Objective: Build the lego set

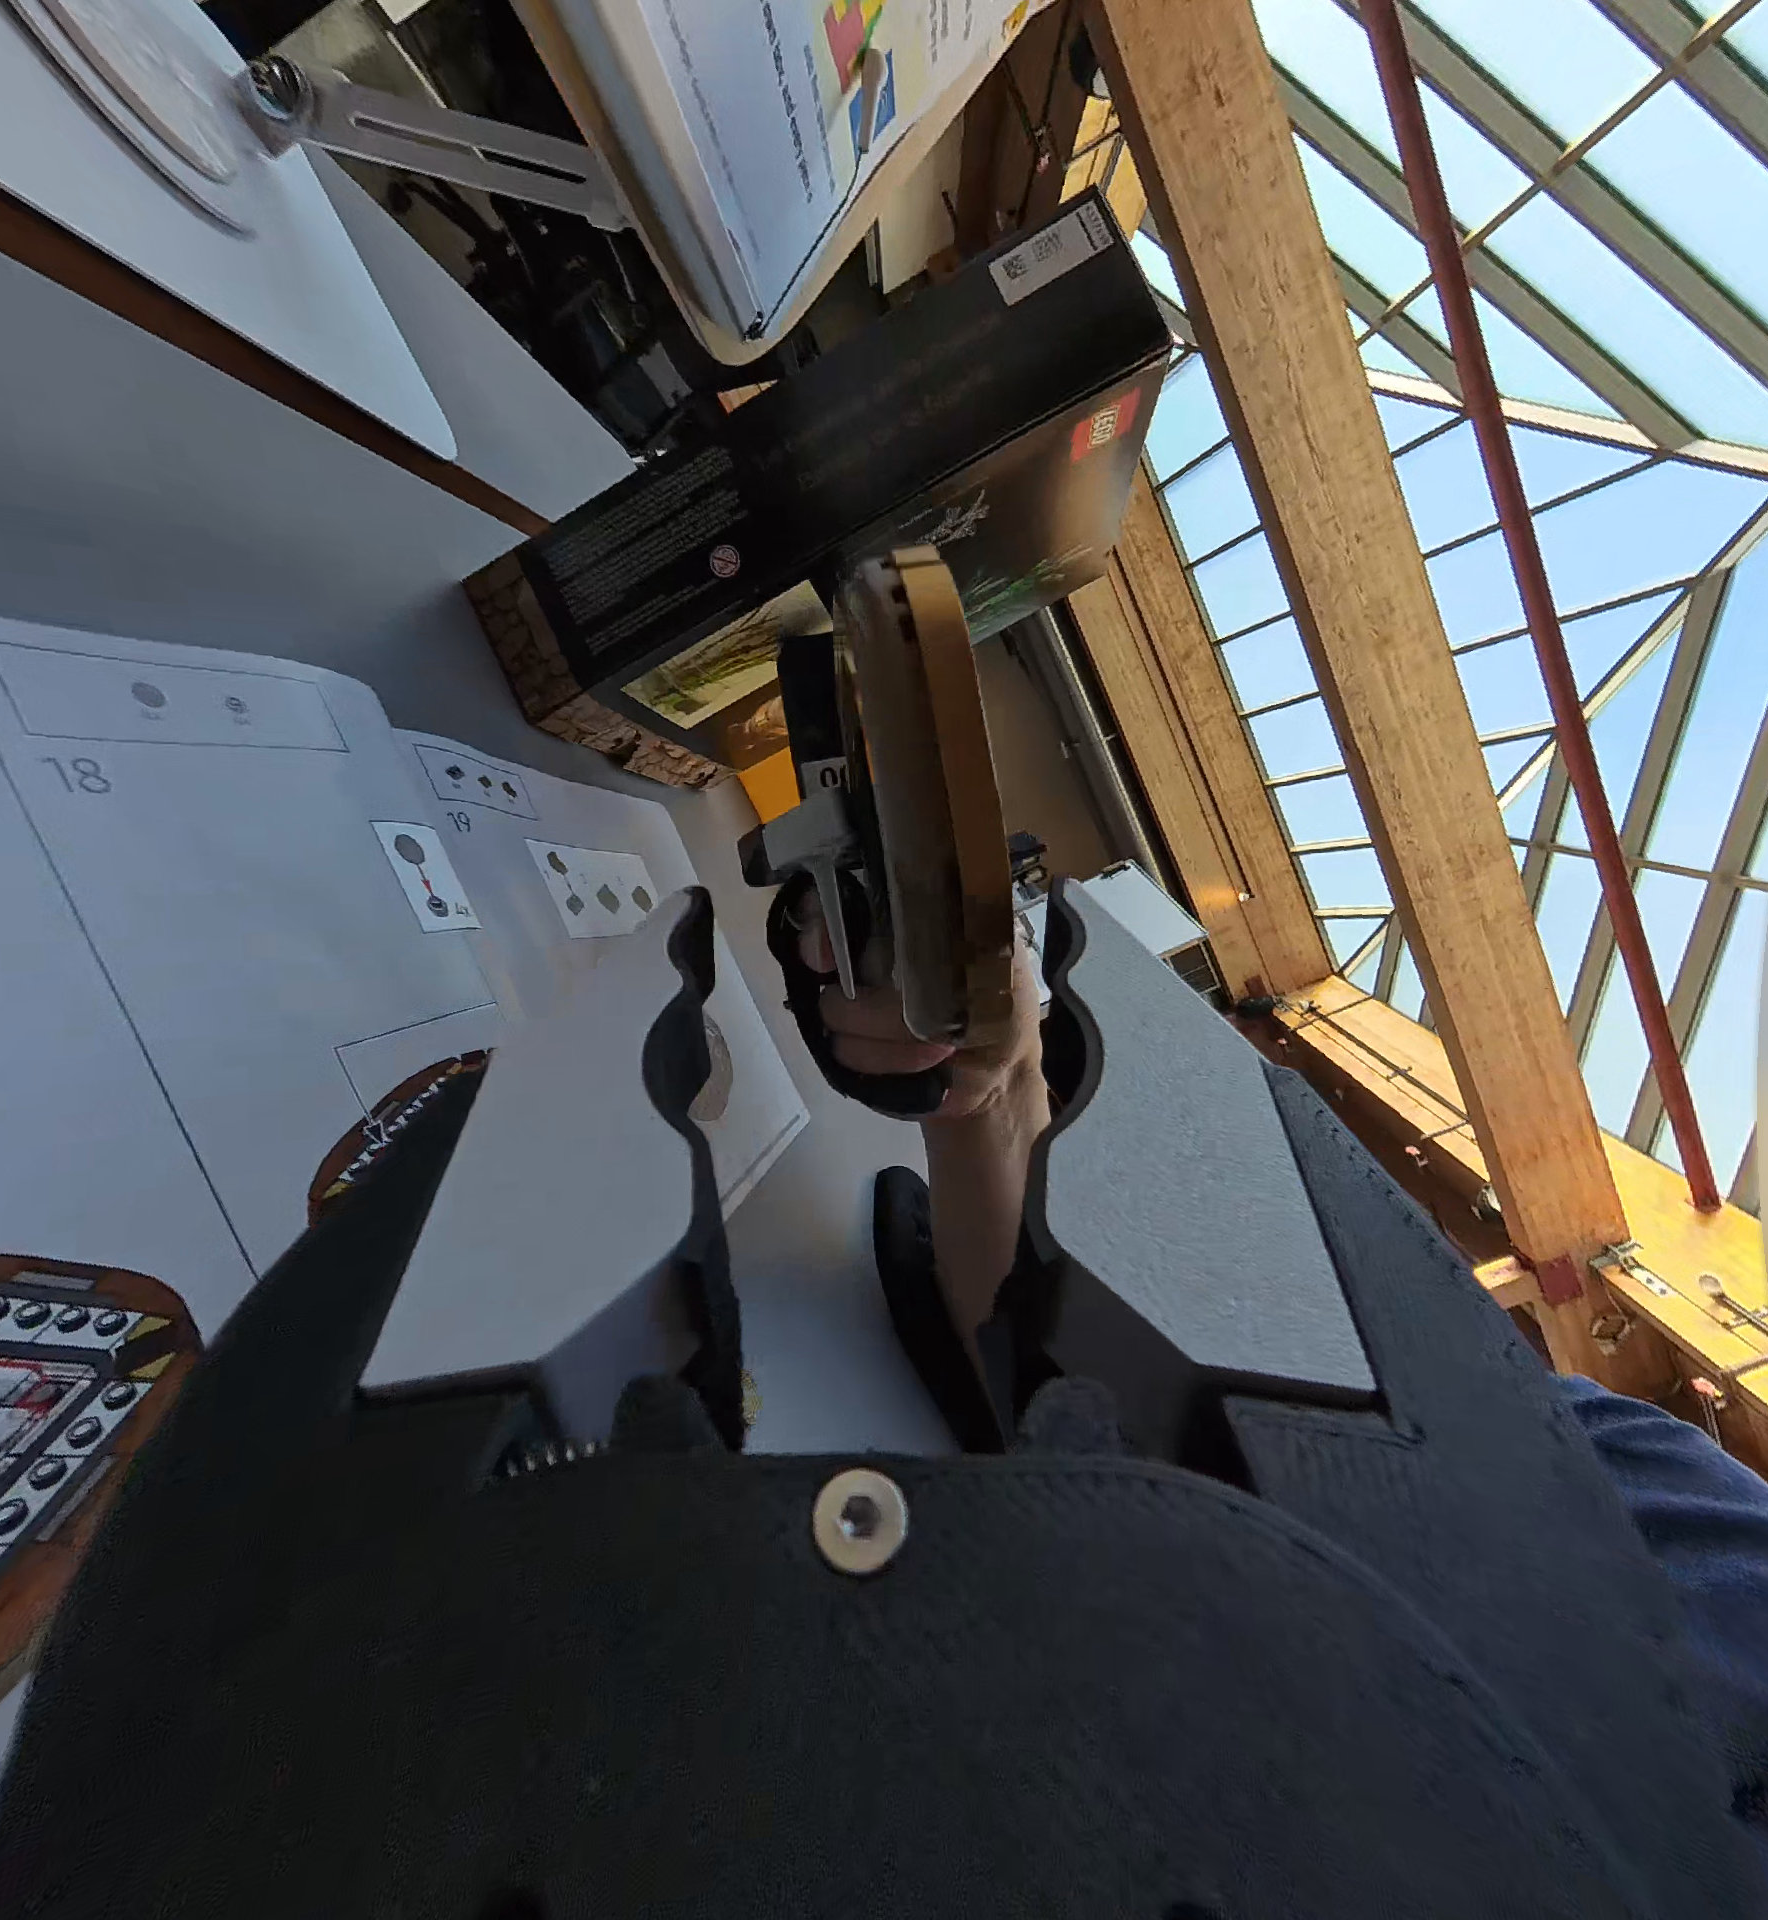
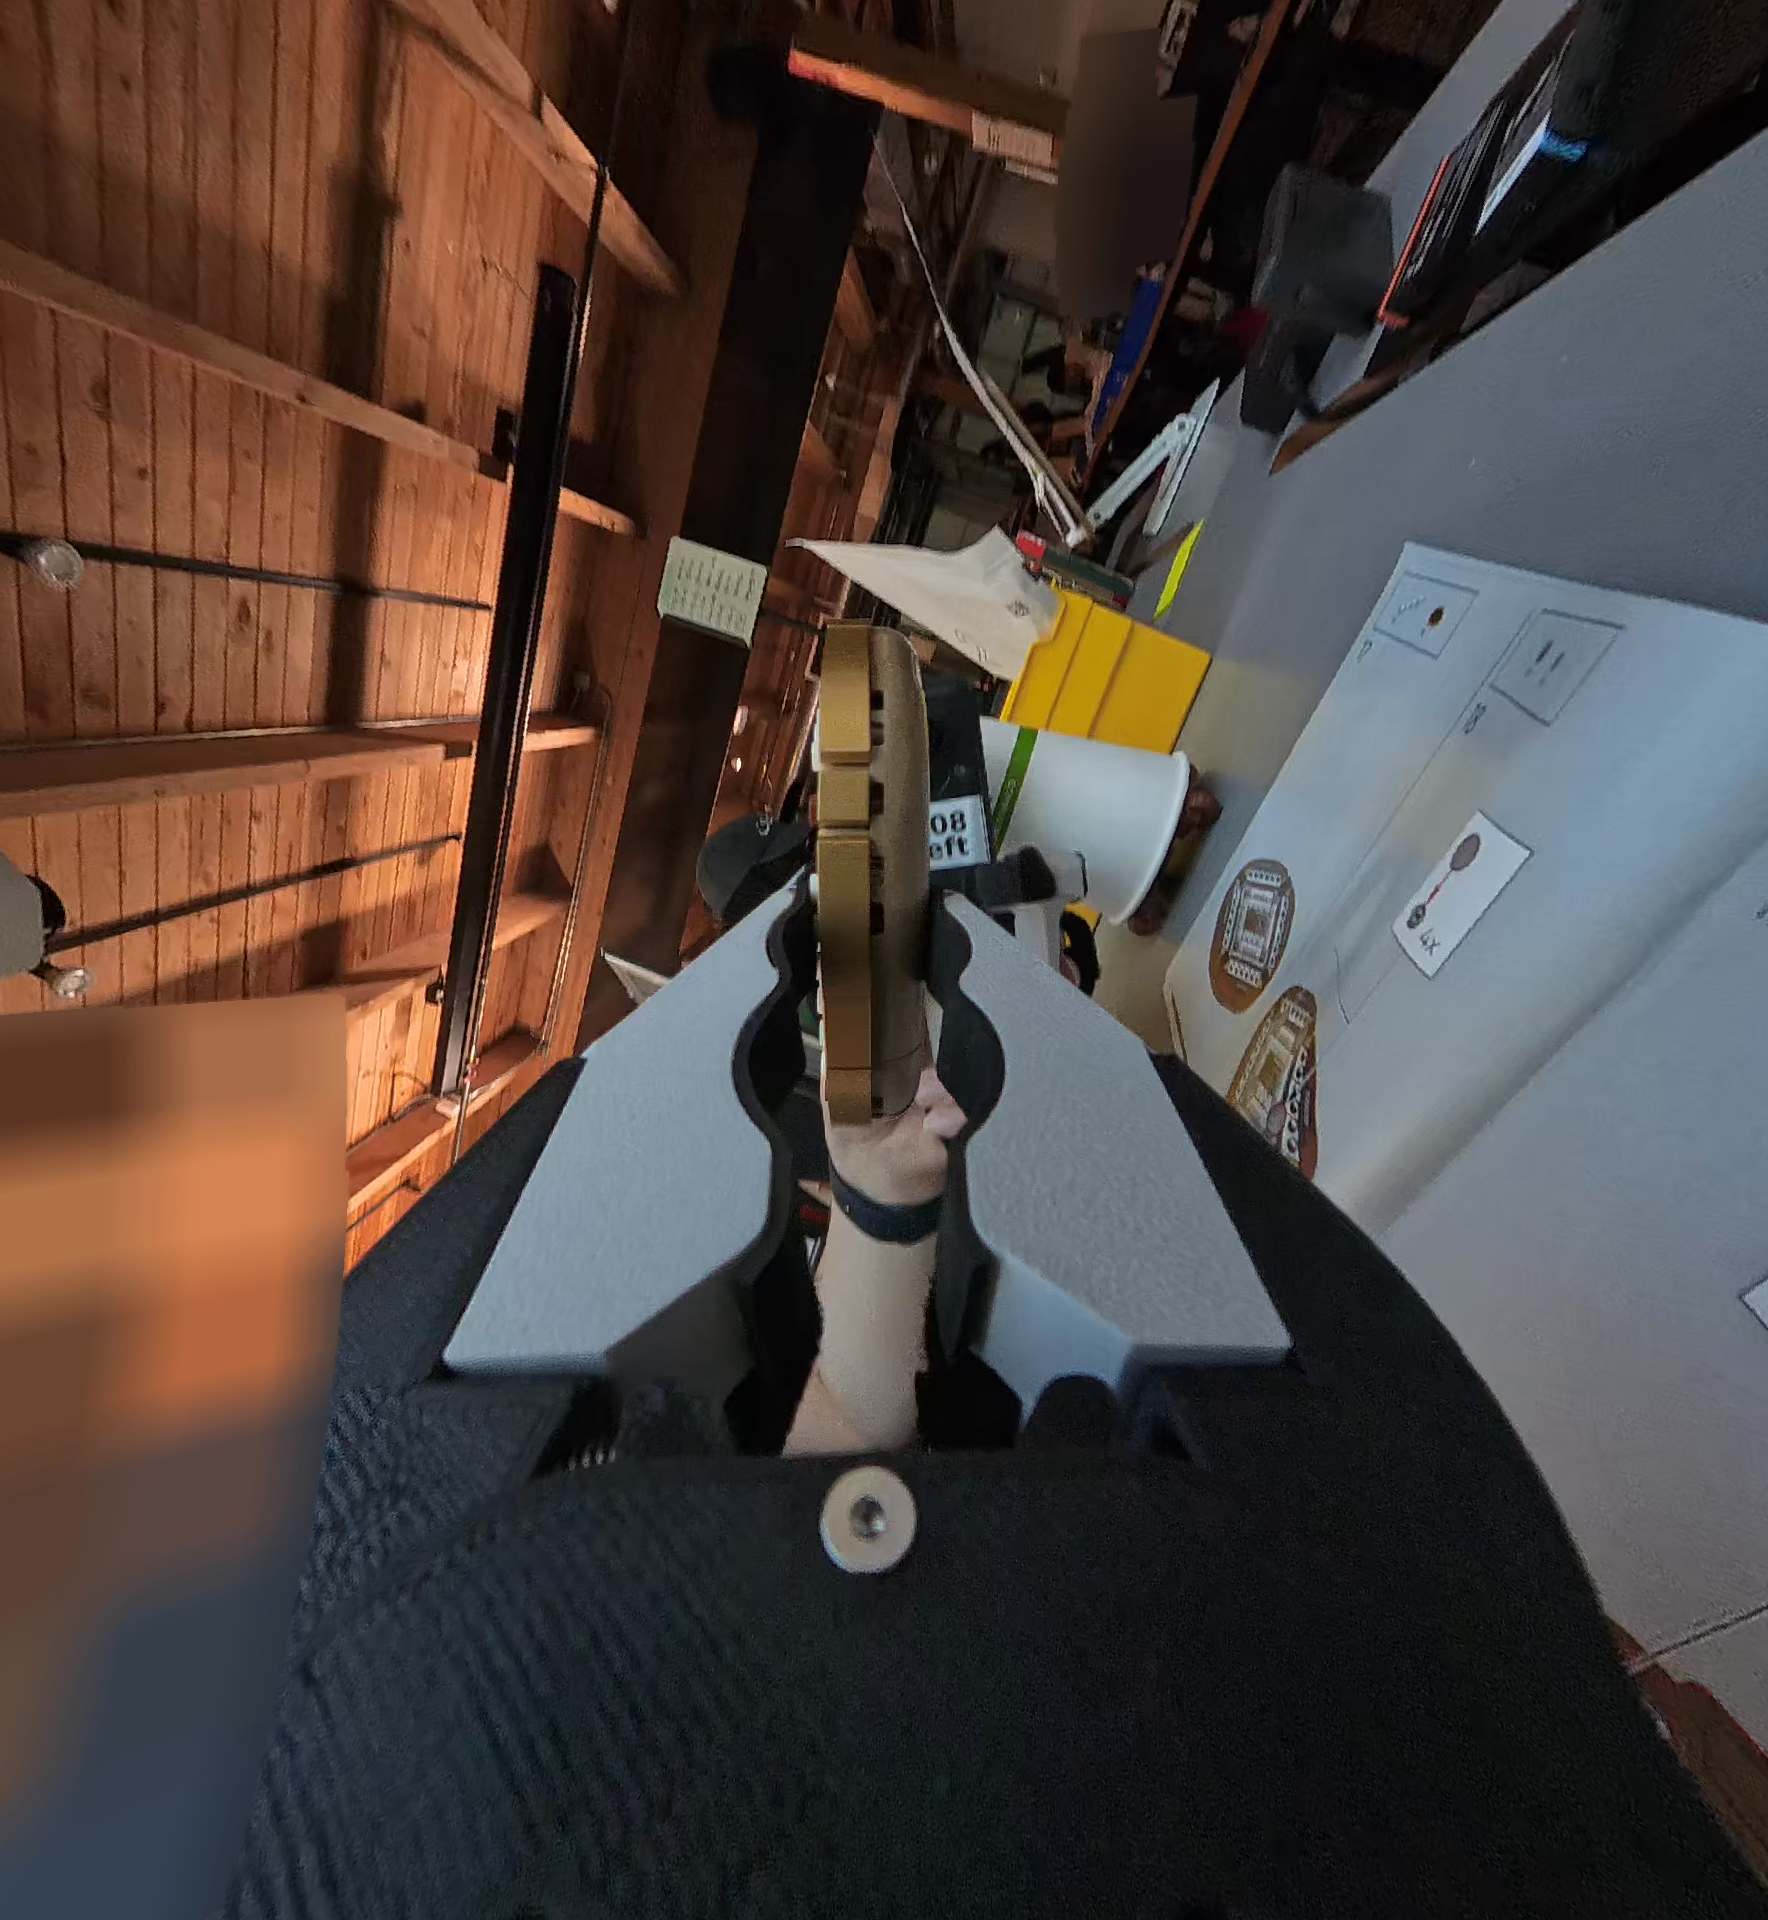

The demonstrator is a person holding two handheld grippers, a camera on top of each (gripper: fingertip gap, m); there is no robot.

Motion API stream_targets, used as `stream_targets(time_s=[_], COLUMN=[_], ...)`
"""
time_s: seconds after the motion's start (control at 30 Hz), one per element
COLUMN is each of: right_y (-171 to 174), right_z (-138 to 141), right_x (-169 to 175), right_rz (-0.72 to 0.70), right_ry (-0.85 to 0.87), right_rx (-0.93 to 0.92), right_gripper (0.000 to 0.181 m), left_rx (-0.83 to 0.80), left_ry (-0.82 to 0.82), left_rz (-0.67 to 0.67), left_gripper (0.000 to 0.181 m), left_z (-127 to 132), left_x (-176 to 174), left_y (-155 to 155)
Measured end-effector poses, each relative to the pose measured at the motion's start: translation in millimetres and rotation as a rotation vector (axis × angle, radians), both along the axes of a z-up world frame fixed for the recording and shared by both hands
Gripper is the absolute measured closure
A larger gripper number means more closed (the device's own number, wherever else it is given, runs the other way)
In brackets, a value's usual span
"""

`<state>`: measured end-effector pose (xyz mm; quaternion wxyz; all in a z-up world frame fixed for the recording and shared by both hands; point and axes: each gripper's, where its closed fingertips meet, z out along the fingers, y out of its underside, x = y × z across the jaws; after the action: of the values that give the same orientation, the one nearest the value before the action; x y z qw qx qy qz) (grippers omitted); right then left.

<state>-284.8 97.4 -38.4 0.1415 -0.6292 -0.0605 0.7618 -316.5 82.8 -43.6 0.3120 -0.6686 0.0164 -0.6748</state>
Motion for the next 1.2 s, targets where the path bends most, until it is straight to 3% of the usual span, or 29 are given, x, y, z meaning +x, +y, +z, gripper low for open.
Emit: stream_targets(time_s=[0.03,0.13,0.2,0.23,0.37,0.43,0.47,0.63,0.77,0.83,0.97,1.03,1.2], right_y=[5,11,9,6,-7,-6,-6,-10,-25,-30,-15,-9,-5], right_z=[2,7,13,16,32,32,31,25,1,0,9,7,13], right_x=[1,-1,-7,-12,-22,-20,-17,-8,-15,-17,-18,-20,-25], right_rz=[-0.044,-0.157,-0.195,-0.195,-0.143,-0.131,-0.117,-0.010,0.111,0.150,0.024,-0.049,-0.138], right_ry=[0.006,-0.007,-0.001,0.008,0.051,-0.014,-0.045,-0.028,-0.116,-0.128,-0.047,-0.042,-0.012], right_rx=[-0.001,0.050,0.079,0.088,0.179,0.252,0.287,0.232,0.240,0.229,0.134,0.110,0.122], right_gripper=[0.163,0.163,0.162,0.162,0.159,0.135,0.131,0.132,0.153,0.158,0.161,0.161,0.161], left_rx=[0.004,0.022,0.057,0.079,0.094,0.112,0.116,0.102,0.047,0.044,0.053,0.028,0.052], left_ry=[-0.002,-0.041,-0.064,-0.075,-0.072,-0.038,-0.001,0.145,0.233,0.212,0.085,0.056,0.083], left_rz=[-0.002,-0.007,0.021,0.027,0.003,0.013,-0.006,-0.188,-0.335,-0.347,-0.247,-0.237,-0.163], left_gripper=[0.117,0.124,0.142,0.161,0.162,0.162,0.162,0.162,0.162,0.162,0.160,0.148,0.162], left_z=[0,5,10,14,31,37,36,17,-4,-1,13,12,8], left_x=[4,19,22,21,3,-8,-10,-1,7,4,0,3,0], left_y=[-1,-7,-7,-9,-12,-13,-15,-33,-50,-51,-37,-34,-24])
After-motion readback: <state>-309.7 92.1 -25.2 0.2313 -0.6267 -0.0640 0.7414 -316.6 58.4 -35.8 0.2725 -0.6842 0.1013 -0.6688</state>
